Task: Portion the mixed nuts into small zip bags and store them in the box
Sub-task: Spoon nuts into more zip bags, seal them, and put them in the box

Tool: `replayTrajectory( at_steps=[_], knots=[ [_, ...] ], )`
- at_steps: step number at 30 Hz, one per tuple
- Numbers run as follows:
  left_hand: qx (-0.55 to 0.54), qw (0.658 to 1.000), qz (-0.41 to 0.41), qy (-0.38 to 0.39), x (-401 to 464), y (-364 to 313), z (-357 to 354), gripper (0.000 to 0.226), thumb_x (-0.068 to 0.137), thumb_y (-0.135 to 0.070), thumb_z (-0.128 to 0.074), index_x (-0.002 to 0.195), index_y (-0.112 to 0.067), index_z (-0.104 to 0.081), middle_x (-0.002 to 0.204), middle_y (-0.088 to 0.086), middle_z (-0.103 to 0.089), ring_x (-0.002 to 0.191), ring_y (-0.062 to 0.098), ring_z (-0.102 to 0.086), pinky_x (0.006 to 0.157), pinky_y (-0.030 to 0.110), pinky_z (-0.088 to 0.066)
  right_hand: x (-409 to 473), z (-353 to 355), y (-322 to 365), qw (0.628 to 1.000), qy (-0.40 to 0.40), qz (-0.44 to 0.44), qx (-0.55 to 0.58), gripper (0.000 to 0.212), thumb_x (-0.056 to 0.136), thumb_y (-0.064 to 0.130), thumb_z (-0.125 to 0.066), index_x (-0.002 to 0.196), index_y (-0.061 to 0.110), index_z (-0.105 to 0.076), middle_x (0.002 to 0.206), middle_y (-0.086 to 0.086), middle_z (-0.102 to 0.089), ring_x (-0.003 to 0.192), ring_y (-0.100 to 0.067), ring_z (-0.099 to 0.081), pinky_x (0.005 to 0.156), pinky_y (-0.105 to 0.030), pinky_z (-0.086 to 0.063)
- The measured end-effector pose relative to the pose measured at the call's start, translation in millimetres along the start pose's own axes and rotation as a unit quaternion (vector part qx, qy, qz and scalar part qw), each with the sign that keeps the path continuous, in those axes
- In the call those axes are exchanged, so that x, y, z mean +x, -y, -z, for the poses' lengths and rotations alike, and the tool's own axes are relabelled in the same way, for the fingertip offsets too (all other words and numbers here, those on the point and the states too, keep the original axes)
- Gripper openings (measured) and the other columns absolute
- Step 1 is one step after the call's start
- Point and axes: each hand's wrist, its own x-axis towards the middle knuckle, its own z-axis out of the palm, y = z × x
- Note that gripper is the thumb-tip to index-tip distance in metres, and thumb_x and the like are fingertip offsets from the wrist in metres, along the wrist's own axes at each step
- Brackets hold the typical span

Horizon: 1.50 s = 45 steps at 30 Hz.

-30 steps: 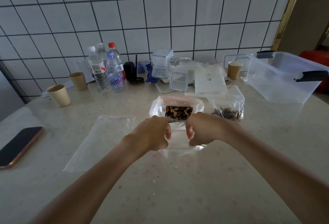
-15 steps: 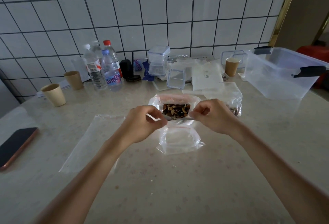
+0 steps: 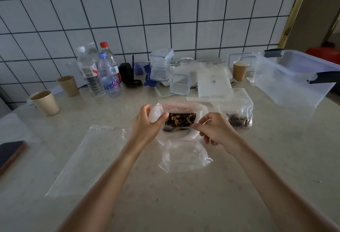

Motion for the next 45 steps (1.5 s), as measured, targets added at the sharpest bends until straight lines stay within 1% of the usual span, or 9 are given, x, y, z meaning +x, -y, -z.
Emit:
replayTrajectory(
  at_steps=[3,7,10,22,28,33,37,41,45],
  knots=[
    [-0.003,1.000,0.011,0.005,8,1,-8,0.065,0.080,-0.065,-0.070,0.126,-0.021,-0.063,0.111,-0.008,-0.068,0.102,0.019,-0.066,0.089,0.045,-0.058,4,-4,4,0.993,0.017,0.002,0.117,0.022,0.088,0.018,-0.081,0.098,0.004,-0.068,0.065,-0.004,-0.070,0.047,-0.018,-0.060,0.038,-0.023,-0.034],
    [-0.039,0.998,0.015,-0.042,9,8,-18,0.037,0.085,-0.055,-0.065,0.103,-0.023,-0.067,0.089,-0.010,-0.069,0.086,0.017,-0.068,0.068,0.033,-0.051,8,-14,5,0.969,0.081,-0.011,0.233,0.018,0.094,0.016,-0.075,0.105,0.002,-0.073,0.084,-0.009,-0.077,0.055,-0.023,-0.066,0.041,-0.026,-0.040],
    [-0.063,0.996,0.017,-0.066,8,9,-20,0.021,0.096,-0.045,-0.065,0.097,-0.024,-0.066,0.088,-0.008,-0.070,0.085,0.016,-0.067,0.072,0.035,-0.051,9,-24,4,0.960,0.084,-0.017,0.266,0.016,0.101,0.015,-0.066,0.106,0.002,-0.073,0.089,-0.010,-0.077,0.058,-0.023,-0.068,0.040,-0.027,-0.041],
    [-0.098,0.993,-0.009,-0.057,-9,-5,-20,0.021,0.106,-0.036,-0.053,0.115,-0.019,-0.062,0.097,0.002,-0.071,0.086,0.022,-0.069,0.072,0.035,-0.055,0,6,6,0.971,-0.124,0.202,0.022,0.030,0.109,0.022,-0.041,0.086,0.011,-0.058,0.070,0.004,-0.069,0.045,-0.017,-0.061,0.046,-0.020,-0.043],
    [-0.087,0.993,-0.006,-0.075,-5,0,-22,0.023,0.108,-0.038,-0.048,0.115,-0.022,-0.063,0.096,-0.001,-0.071,0.082,0.014,-0.068,0.062,0.023,-0.049,-5,6,10,0.952,-0.134,0.270,-0.050,0.030,0.109,0.021,-0.039,0.084,0.011,-0.053,0.061,-0.013,-0.061,0.050,-0.033,-0.058,0.052,-0.052,-0.049],
    [-0.102,0.991,-0.023,-0.083,-3,3,-24,0.025,0.110,-0.035,-0.046,0.118,-0.020,-0.064,0.096,-0.003,-0.071,0.085,0.009,-0.067,0.072,0.027,-0.051,-5,-6,7,0.957,-0.118,0.257,-0.066,0.031,0.109,0.020,-0.038,0.084,0.008,-0.053,0.063,-0.013,-0.063,0.054,-0.033,-0.061,0.056,-0.050,-0.051],
    [-0.107,0.990,-0.037,-0.084,-3,3,-24,0.027,0.110,-0.034,-0.045,0.119,-0.019,-0.066,0.090,-0.005,-0.071,0.077,-0.003,-0.065,0.067,0.018,-0.050,2,-8,-1,0.980,-0.112,0.162,0.033,0.028,0.108,0.017,-0.040,0.087,0.010,-0.058,0.065,-0.007,-0.071,0.049,-0.020,-0.066,0.045,-0.027,-0.045],
    [-0.120,0.990,-0.031,-0.074,-6,1,-22,0.028,0.110,-0.037,-0.045,0.118,-0.022,-0.067,0.091,-0.004,-0.072,0.080,-0.001,-0.066,0.075,0.028,-0.054,6,-9,-4,0.975,-0.035,0.036,0.215,0.022,0.109,0.010,-0.043,0.101,0.003,-0.062,0.083,-0.021,-0.075,0.059,-0.032,-0.070,0.042,-0.034,-0.047],
    [-0.143,0.987,-0.030,-0.063,-10,-4,-19,0.028,0.110,-0.035,-0.045,0.120,-0.022,-0.067,0.102,-0.006,-0.073,0.091,0.005,-0.069,0.081,0.029,-0.056,5,-13,-6,0.966,-0.014,0.004,0.259,0.022,0.109,0.010,-0.045,0.108,-0.001,-0.064,0.084,-0.018,-0.077,0.064,-0.031,-0.074,0.043,-0.033,-0.050]
  ],
)
